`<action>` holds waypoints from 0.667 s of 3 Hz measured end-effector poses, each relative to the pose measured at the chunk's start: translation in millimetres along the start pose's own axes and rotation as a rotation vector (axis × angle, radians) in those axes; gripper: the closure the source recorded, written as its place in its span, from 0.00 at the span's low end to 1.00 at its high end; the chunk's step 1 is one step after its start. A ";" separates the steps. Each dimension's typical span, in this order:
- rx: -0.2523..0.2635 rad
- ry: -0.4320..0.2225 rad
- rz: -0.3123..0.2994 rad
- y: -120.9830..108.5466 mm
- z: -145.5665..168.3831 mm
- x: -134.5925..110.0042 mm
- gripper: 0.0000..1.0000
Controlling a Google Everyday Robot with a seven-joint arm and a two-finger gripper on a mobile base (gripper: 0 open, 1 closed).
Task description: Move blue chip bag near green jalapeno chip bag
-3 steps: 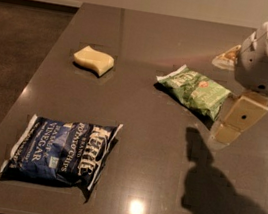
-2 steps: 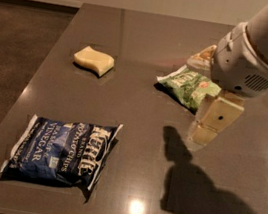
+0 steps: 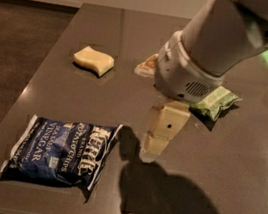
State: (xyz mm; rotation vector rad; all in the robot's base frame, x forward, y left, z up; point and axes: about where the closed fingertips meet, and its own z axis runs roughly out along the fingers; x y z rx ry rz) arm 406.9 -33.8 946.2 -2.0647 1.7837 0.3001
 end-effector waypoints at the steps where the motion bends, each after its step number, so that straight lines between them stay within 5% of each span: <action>1: -0.075 0.011 -0.068 13.1 33.0 -21.2 0.00; 2: -0.131 0.030 -0.128 22.0 65.7 -37.7 0.00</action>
Offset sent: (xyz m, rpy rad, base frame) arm -0.0305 0.0928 -0.0827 -0.1099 0.1009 0.2583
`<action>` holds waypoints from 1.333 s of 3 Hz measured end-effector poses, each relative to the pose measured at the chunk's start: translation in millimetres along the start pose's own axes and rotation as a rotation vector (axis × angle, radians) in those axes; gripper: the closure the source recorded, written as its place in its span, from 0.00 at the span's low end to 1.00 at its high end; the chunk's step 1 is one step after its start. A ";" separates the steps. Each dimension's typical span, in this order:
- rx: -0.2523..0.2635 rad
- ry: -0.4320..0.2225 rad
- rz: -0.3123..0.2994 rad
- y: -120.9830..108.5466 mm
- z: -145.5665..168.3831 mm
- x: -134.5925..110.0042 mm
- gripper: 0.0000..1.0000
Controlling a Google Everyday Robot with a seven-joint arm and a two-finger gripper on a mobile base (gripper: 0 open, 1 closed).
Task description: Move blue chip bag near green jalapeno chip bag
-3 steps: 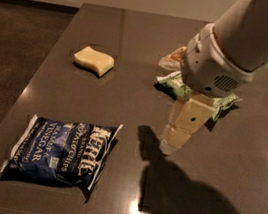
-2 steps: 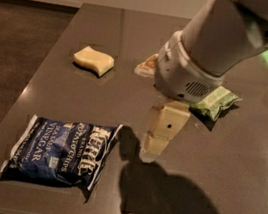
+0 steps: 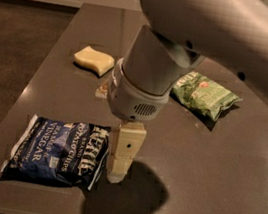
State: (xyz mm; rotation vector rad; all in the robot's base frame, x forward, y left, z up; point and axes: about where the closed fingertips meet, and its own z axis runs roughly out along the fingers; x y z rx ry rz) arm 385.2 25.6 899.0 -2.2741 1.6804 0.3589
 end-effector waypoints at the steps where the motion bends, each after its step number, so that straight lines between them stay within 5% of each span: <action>1: -0.032 0.011 -0.021 -0.5 29.0 -6.4 0.00; 2: -0.050 0.024 -0.026 -2.1 45.1 -9.0 0.00; 4: -0.079 0.067 -0.002 -1.4 56.2 0.7 0.41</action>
Offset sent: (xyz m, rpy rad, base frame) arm 0.0007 0.0351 -0.0589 -0.0649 0.0515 0.0481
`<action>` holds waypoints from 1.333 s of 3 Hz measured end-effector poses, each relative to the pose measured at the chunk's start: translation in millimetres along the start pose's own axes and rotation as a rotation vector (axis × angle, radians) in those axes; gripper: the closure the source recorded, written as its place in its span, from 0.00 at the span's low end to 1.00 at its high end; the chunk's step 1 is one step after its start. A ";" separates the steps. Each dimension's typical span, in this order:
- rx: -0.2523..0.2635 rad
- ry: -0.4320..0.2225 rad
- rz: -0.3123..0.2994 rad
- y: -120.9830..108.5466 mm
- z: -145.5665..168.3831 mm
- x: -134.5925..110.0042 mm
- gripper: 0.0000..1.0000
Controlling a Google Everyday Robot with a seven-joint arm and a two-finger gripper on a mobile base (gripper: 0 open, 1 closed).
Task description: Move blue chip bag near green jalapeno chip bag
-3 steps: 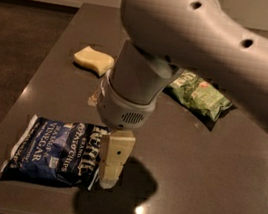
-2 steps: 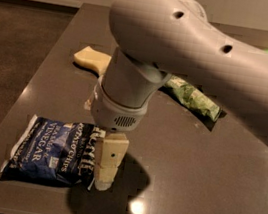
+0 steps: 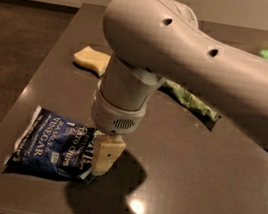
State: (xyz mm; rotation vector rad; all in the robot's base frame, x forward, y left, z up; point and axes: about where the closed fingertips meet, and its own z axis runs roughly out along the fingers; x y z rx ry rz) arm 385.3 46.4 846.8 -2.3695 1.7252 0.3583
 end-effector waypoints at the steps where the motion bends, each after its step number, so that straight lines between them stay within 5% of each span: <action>1: 0.031 -0.005 0.053 -7.8 -18.7 11.7 0.65; 2: 0.104 -0.015 0.126 -25.5 -51.3 34.8 0.88; 3: 0.205 0.003 0.227 -51.9 -93.5 75.6 1.00; 4: 0.278 0.016 0.300 -72.0 -125.0 107.8 1.00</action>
Offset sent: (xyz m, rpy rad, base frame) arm 0.0763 -0.0742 0.0696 0.0701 -0.1026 -0.2729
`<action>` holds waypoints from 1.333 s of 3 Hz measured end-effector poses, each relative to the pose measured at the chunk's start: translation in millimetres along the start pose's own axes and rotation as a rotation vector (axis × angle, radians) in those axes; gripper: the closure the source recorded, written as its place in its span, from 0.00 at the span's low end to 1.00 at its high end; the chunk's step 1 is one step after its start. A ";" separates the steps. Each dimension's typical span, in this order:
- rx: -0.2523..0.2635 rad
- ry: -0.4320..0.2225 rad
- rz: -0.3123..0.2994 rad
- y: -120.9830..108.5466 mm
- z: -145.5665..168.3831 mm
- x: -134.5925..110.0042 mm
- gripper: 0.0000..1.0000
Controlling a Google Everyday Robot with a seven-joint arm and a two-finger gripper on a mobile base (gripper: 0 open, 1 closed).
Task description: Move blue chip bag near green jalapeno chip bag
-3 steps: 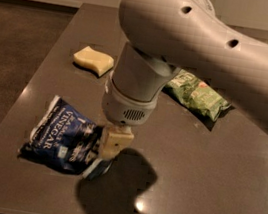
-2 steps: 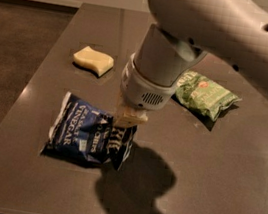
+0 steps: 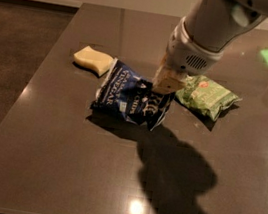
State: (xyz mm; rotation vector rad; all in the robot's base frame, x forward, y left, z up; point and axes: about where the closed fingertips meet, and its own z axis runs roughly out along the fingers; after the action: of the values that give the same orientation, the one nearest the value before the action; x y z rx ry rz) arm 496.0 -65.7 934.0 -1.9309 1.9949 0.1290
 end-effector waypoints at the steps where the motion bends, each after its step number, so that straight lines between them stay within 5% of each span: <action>1: 0.062 0.035 0.073 -32.5 -17.2 31.1 1.00; 4: 0.127 0.111 0.229 -62.7 -43.9 111.2 0.35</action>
Offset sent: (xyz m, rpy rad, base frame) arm 0.0665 -0.1212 0.0211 -0.0725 -0.0566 -0.2843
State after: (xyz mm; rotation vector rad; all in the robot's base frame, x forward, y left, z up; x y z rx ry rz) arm 549.0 -188.7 951.1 -1.6616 2.2346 -0.0481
